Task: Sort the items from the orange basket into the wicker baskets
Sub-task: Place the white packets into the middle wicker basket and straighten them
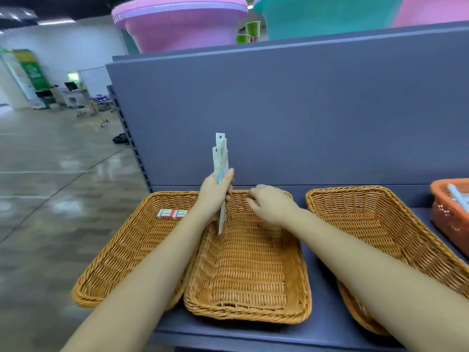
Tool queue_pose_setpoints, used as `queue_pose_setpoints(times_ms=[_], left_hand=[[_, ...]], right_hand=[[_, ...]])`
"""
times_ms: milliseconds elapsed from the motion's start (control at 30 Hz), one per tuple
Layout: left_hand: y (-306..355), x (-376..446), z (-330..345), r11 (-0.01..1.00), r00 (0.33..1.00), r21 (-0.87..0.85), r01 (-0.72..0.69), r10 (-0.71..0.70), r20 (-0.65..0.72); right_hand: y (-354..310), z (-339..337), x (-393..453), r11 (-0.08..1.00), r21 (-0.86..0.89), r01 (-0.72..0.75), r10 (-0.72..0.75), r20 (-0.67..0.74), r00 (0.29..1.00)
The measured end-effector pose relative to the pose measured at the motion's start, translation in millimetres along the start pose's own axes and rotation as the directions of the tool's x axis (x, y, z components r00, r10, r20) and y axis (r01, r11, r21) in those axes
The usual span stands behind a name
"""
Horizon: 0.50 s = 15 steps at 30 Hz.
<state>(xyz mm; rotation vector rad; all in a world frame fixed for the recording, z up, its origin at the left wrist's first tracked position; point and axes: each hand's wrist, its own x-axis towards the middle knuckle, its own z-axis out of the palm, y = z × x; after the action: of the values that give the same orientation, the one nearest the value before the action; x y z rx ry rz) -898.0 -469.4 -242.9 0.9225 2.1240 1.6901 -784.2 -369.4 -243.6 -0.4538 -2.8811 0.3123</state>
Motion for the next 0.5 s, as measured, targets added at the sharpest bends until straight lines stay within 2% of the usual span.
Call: queue_pose_setpoints(times_ms=[233,300,500], left_hand=[[-9.8,12.2,-12.3,0.998,0.998,-0.068,-0.011,0.015,0.067],[-12.1,15.5,-14.4,0.995,0.997,-0.101,-0.017,0.025,0.076],[-14.7,23.3,-17.1,0.996,0.996,-0.058,-0.063,0.066,0.052]], right_hand=[[-28.5,11.9,12.0,0.995,0.045,-0.094,0.095,-0.029,0.995],[-36.3,14.9,12.9,0.986,0.097,-0.132,0.139,-0.064,0.988],[-57.9,21.7,10.5,0.948,0.268,-0.172,0.205,-0.100,0.974]])
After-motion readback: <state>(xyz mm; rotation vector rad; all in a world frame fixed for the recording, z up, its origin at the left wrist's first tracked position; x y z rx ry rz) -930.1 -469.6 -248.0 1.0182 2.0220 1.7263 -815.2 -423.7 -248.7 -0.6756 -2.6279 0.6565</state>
